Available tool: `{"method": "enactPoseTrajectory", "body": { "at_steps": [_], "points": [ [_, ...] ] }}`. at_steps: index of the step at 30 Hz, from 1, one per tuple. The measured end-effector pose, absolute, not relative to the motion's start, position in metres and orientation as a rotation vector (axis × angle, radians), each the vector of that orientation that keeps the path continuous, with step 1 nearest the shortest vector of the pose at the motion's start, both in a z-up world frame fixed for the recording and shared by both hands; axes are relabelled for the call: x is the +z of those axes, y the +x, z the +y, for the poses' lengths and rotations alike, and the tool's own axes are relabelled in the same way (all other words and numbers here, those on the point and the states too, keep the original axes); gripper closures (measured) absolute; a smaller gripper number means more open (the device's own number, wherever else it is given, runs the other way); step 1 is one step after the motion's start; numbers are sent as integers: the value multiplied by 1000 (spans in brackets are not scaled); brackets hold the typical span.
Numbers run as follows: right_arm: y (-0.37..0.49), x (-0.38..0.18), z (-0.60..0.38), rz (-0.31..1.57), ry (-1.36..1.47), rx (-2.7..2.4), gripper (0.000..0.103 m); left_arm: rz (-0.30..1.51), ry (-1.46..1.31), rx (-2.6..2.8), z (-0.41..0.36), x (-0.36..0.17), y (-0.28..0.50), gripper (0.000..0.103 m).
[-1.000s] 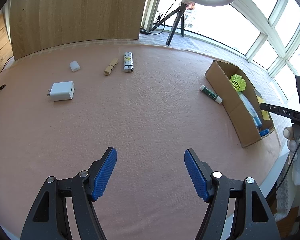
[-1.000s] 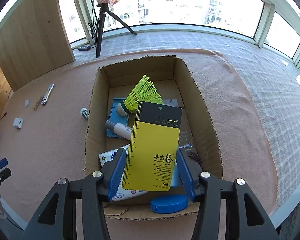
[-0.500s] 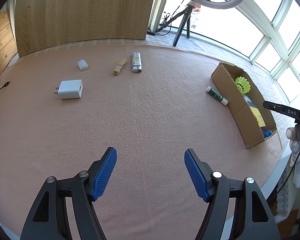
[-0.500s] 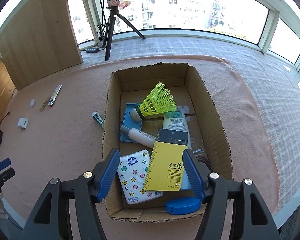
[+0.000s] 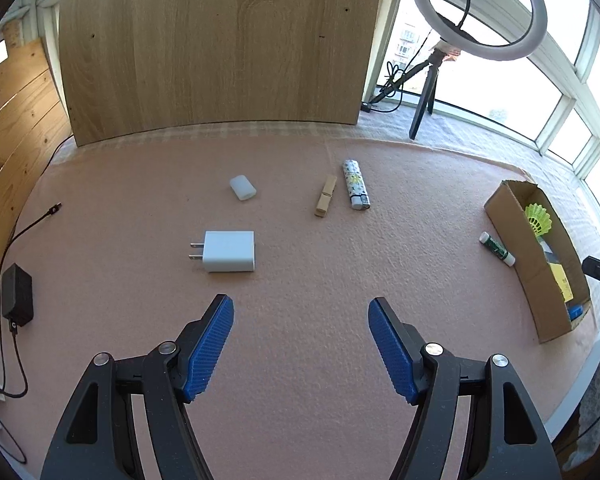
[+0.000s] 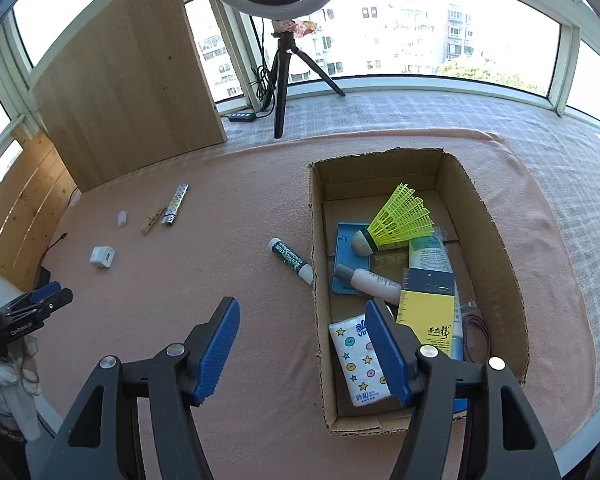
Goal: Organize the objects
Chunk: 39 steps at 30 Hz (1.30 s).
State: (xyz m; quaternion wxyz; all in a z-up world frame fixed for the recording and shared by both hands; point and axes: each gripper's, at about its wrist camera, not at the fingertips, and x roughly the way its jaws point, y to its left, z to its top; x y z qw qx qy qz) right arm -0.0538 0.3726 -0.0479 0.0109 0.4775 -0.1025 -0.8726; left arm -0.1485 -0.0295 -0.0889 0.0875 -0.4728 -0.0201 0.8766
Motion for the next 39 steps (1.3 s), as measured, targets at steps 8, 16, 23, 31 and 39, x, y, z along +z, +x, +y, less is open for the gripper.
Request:
{"method": "enactPoseTrajectory", "body": {
  "at_steps": [8,16,23,31,39],
  "points": [
    [-49,-47,344,-325,1466,-2672,42,-50,-1478,2592,-61,-96,-233,37],
    [-44,-53,337,-340,1502,-2661,42,-226,-1608,2506,-92,-132,-288,50],
    [-40,-59,341,-376,1536,-2649,42,-360,-1676,2405,-104,-163,-298,61],
    [-42,-59,337,-364,1536,-2635,42,-440,-1670,2305,-95,-172,-266,66],
    [-48,-64,317,-344,1522,-2578,42,-367,-1615,2311,-55,-172,-216,66]
  ]
}}
